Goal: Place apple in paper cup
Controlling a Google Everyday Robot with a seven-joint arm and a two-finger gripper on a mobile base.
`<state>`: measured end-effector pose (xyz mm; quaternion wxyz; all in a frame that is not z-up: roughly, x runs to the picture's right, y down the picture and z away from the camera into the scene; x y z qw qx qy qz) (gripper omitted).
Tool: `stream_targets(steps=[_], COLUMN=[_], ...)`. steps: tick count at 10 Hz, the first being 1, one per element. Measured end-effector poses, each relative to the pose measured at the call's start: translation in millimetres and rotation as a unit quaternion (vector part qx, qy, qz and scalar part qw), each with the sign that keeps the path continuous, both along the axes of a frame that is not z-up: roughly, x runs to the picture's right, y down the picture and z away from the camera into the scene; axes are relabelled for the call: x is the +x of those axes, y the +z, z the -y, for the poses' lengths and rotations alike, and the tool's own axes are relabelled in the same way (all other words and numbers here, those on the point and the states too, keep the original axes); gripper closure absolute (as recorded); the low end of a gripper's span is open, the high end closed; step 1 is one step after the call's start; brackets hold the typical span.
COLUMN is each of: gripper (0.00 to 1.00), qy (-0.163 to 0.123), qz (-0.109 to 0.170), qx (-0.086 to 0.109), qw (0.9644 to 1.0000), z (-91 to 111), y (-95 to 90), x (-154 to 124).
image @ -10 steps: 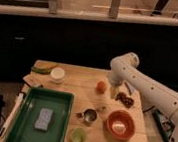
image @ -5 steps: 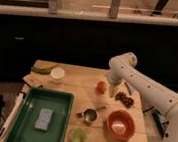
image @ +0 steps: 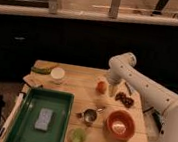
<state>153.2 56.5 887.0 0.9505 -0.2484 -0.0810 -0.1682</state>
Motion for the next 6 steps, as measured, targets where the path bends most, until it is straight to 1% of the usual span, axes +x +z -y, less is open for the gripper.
stream_targets(steps=[3,6], gripper=[0.2,0.2], qy=[-0.016,-0.022], qz=[0.018,0.026], qx=[-0.002,-0.005], qw=[0.9997,0.9994], z=[0.7,-0.5], y=[7.6,9.8], x=[0.4,1.4])
